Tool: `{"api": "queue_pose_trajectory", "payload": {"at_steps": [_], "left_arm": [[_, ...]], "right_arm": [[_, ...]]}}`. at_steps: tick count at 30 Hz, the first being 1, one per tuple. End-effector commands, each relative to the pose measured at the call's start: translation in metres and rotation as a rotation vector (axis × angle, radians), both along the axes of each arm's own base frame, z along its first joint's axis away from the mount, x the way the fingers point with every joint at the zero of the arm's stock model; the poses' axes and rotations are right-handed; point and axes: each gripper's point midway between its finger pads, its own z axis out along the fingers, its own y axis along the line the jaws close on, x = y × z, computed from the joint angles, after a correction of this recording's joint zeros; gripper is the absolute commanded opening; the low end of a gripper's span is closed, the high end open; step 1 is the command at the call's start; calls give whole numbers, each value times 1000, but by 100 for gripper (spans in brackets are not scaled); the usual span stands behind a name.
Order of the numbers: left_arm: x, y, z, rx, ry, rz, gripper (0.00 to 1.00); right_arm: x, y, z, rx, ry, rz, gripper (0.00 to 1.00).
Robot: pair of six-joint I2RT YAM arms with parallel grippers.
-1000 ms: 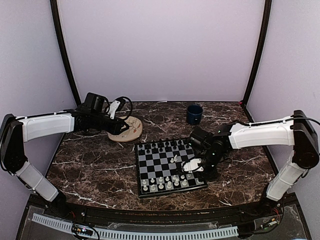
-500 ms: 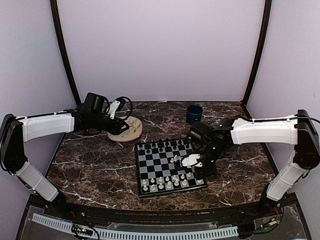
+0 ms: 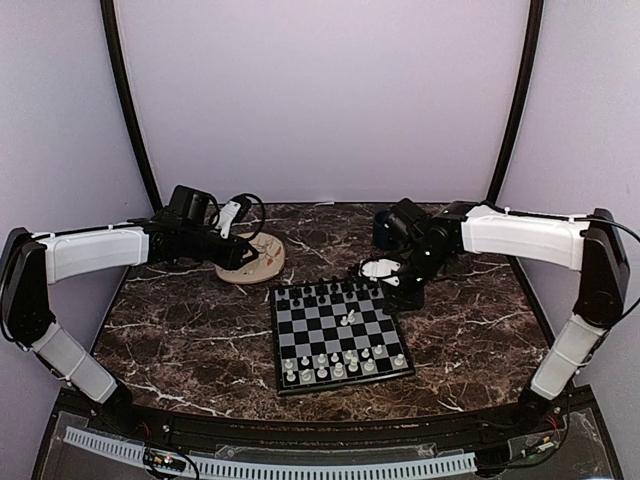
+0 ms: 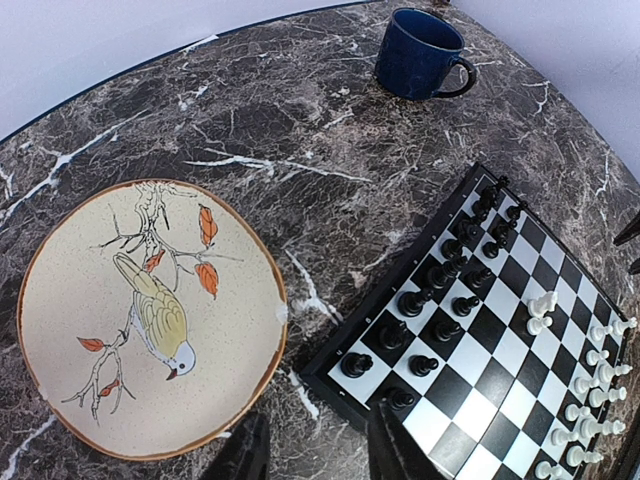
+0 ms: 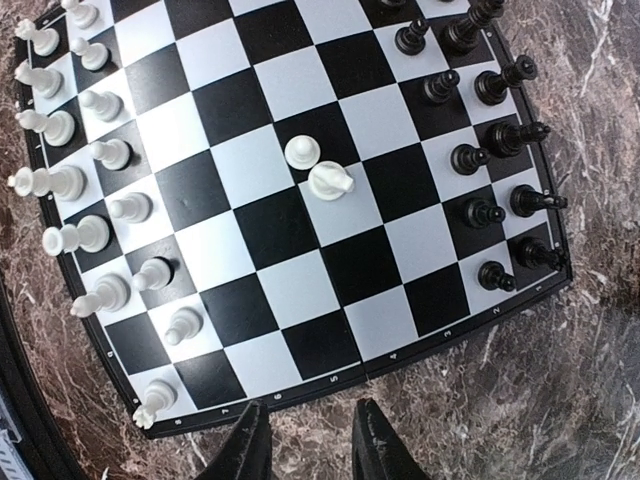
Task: Set up the chess pieces on the board
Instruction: Pick up the knight from the chessboard.
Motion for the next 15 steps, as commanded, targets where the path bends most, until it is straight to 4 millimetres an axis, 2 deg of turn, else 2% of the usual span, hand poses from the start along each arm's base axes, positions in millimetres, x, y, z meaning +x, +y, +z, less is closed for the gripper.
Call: {"api": "queue_pose_trajectory", "payload": {"at_steps": [1,15], "left_arm": [[1,-3,16,-17,-31,-14,36],[0,-4,21,-27,-40,-21,36]], "right_arm": [[16,16,-10,20,17,-41,29],[46,59,-37,54,90,-64,34]]}}
